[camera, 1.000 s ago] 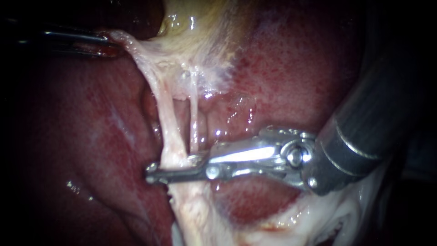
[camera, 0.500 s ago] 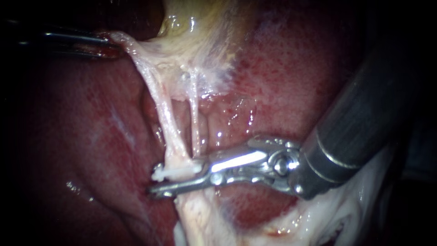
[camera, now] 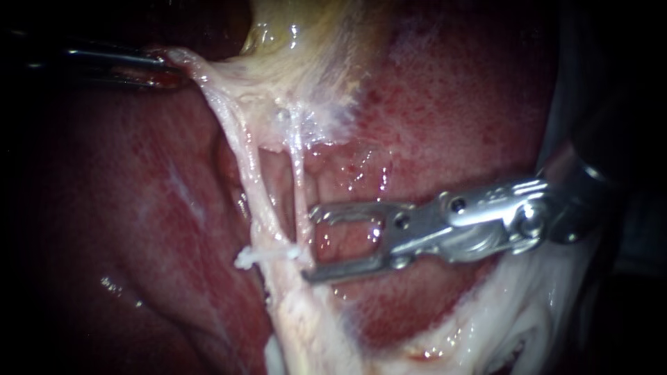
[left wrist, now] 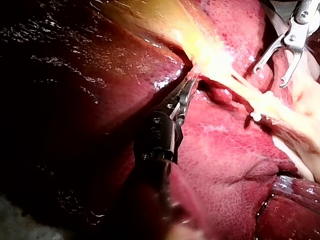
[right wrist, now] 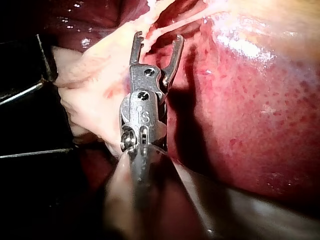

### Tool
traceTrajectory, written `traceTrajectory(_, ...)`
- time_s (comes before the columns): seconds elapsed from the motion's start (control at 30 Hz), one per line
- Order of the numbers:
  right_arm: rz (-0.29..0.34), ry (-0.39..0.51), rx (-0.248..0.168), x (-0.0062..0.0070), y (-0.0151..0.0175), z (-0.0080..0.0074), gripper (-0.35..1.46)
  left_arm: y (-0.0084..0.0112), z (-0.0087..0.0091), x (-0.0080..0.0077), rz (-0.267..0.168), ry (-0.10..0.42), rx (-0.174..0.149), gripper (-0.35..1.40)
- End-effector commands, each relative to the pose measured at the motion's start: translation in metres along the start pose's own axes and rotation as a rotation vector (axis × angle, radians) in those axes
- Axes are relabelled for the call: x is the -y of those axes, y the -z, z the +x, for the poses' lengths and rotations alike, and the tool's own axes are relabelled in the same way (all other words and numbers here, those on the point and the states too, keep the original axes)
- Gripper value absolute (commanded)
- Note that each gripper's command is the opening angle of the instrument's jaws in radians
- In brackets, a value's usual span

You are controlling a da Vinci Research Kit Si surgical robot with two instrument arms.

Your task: Going back first clip left tube

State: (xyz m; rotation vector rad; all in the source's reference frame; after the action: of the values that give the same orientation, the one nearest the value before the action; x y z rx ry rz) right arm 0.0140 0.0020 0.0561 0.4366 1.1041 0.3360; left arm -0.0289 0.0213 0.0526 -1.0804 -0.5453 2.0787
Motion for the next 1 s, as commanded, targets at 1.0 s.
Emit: traceTrajectory(1.0, 0.004, 0.1, 0.002, 0.0005, 0.0091, -0.0005, 0.5, -0.0089, -0.0041, -0.0002, -0.037, -0.028, 0.002, -0.35)
